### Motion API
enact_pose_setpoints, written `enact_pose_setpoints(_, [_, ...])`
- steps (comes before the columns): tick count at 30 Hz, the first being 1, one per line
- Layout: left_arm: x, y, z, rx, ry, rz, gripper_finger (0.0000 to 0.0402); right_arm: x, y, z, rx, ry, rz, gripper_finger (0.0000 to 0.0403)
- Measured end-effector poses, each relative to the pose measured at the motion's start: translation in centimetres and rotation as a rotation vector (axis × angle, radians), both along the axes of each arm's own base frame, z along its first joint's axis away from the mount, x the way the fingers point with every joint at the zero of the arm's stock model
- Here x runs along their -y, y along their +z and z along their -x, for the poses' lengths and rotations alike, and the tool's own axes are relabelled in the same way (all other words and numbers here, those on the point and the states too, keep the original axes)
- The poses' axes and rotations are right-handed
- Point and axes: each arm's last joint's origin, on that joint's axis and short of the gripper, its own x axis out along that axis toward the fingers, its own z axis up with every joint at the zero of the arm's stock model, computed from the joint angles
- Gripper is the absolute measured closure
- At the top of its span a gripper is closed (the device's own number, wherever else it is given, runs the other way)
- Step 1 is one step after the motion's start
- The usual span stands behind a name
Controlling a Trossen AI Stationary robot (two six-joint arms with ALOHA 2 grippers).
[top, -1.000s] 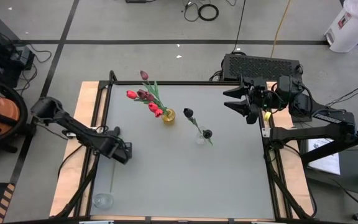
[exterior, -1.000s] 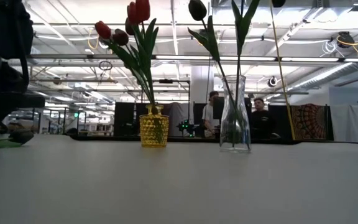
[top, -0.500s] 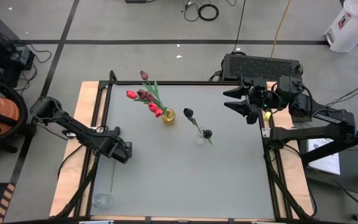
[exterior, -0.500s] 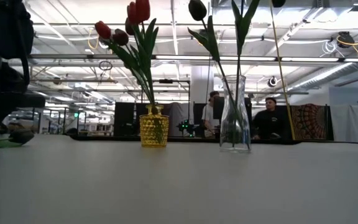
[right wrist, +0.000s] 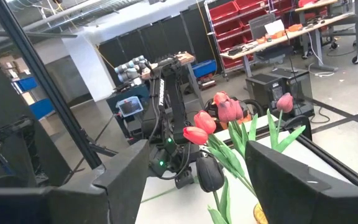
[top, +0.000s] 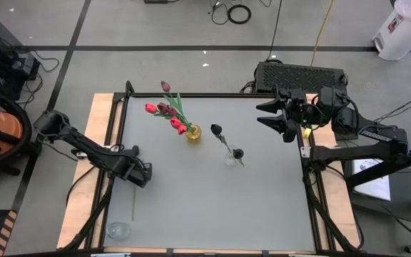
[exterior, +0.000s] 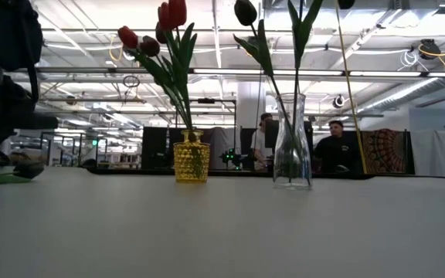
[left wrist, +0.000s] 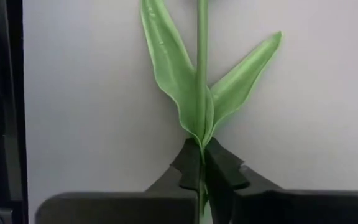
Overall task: Sort flowers into vase by color
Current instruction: Put the black flower into the transparent vase
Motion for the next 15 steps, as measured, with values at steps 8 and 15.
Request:
enact_pose_setpoints(8, [0.1,0.9,-0.1,0.045,-0.065,0.036,0.0397,0.0,0.0,0.0,0.000,0.000,0.000,0.0145])
enact_pose_setpoints(15, [0.7,3.8,-1.9,0.171,-0.206,-0.014,0.0397,0.0,0.0,0.0,-0.001,-0.001,0.000,0.0145])
